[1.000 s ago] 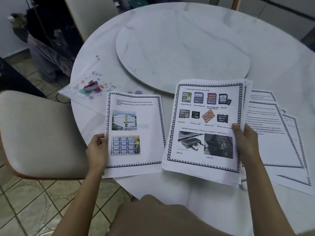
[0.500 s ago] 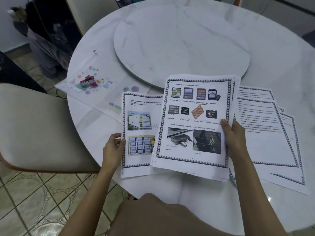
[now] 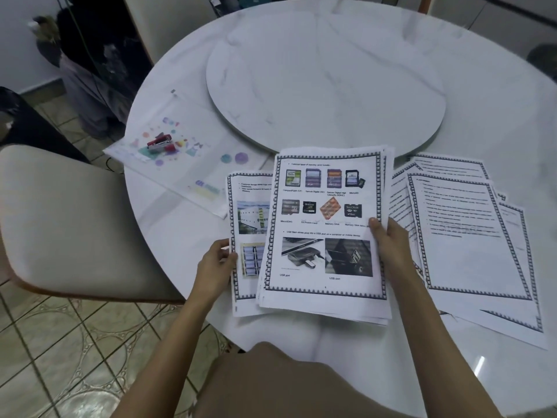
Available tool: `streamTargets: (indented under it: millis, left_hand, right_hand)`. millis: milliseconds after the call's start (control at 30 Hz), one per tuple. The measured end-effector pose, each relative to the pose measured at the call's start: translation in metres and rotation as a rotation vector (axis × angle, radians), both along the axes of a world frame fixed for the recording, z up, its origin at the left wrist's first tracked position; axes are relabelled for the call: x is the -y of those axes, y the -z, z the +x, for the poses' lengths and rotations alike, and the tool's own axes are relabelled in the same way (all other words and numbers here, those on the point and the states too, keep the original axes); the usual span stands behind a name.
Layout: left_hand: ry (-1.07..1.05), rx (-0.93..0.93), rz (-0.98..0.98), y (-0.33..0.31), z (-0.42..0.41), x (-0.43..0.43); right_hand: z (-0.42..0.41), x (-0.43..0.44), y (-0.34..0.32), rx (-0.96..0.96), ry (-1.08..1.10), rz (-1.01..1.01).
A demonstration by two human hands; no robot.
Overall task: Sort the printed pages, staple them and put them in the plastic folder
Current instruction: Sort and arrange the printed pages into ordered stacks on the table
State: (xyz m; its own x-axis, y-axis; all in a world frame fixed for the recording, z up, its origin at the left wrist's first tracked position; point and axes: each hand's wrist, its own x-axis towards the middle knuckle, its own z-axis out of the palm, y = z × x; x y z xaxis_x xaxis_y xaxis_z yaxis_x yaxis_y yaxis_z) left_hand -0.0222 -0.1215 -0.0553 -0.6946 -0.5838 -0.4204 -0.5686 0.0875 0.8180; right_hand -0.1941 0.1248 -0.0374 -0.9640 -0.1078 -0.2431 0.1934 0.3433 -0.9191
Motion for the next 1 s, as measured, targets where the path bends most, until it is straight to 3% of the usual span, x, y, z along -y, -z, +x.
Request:
streamTargets:
  millis: [267, 633, 1000]
  left_hand:
    - [0.040, 0.019, 0.000, 0.001, 0.002, -0.008]
    - [0.101, 0.017, 0.010, 0.002, -0.004, -0.002]
    - [0.108, -0.065, -0.041, 0.006, -0.002, -0.004]
  right_hand:
    - [0.010, 0.029, 0.013, 0.024, -0.163, 0.154]
    - [0.026, 0.057, 0.014, 0.037, -0.335, 0.188]
    - [0.029, 0.035, 0.024, -0.025, -0.177, 0.330]
